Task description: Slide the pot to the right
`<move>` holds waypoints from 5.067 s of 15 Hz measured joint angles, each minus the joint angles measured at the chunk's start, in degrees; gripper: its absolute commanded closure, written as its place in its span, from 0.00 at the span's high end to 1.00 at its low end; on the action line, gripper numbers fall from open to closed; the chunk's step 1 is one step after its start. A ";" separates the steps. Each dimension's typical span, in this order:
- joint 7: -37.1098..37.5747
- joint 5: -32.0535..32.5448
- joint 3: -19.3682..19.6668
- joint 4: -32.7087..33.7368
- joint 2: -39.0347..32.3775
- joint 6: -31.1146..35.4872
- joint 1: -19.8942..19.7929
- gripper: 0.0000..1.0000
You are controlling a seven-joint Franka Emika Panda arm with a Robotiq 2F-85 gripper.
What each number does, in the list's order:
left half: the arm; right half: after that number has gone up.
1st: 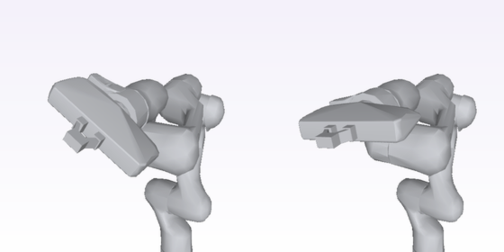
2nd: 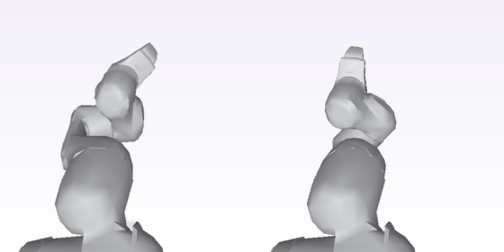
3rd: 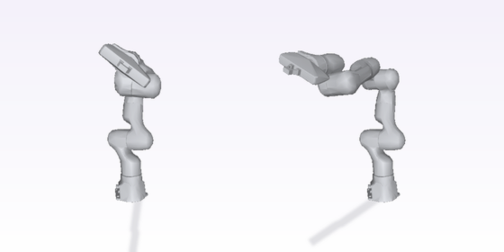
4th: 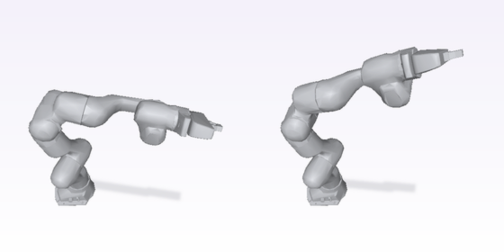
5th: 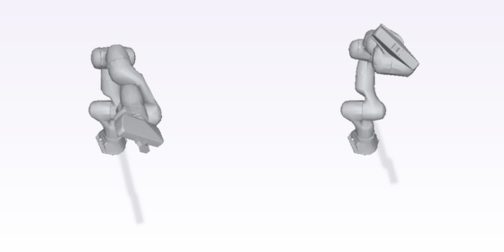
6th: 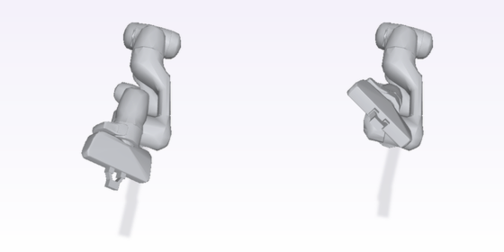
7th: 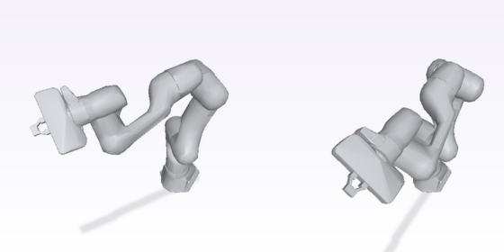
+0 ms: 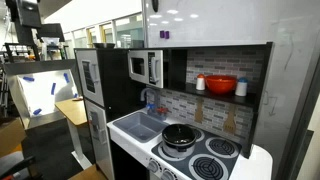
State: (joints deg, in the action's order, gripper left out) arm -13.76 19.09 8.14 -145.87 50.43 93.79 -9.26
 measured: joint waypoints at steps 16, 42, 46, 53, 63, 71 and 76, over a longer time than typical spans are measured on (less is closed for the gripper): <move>0.01 0.00 0.00 0.00 0.01 0.00 0.00 1.00; -5.85 -25.02 1.77 -4.18 -38.47 46.07 11.74 1.00; -13.10 -32.69 2.78 -3.64 -43.87 53.76 11.41 1.00; -27.66 -46.18 2.41 -1.41 -55.11 64.82 11.36 1.00; -28.21 -46.86 1.76 0.22 -58.41 65.96 11.59 1.00; -32.74 -52.14 0.56 1.41 -61.67 70.12 11.36 1.00; -45.14 -64.29 -2.67 5.00 -65.43 73.04 7.84 1.00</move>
State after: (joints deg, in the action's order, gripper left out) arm -58.90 -45.21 5.46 -140.87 -15.00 166.83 -1.42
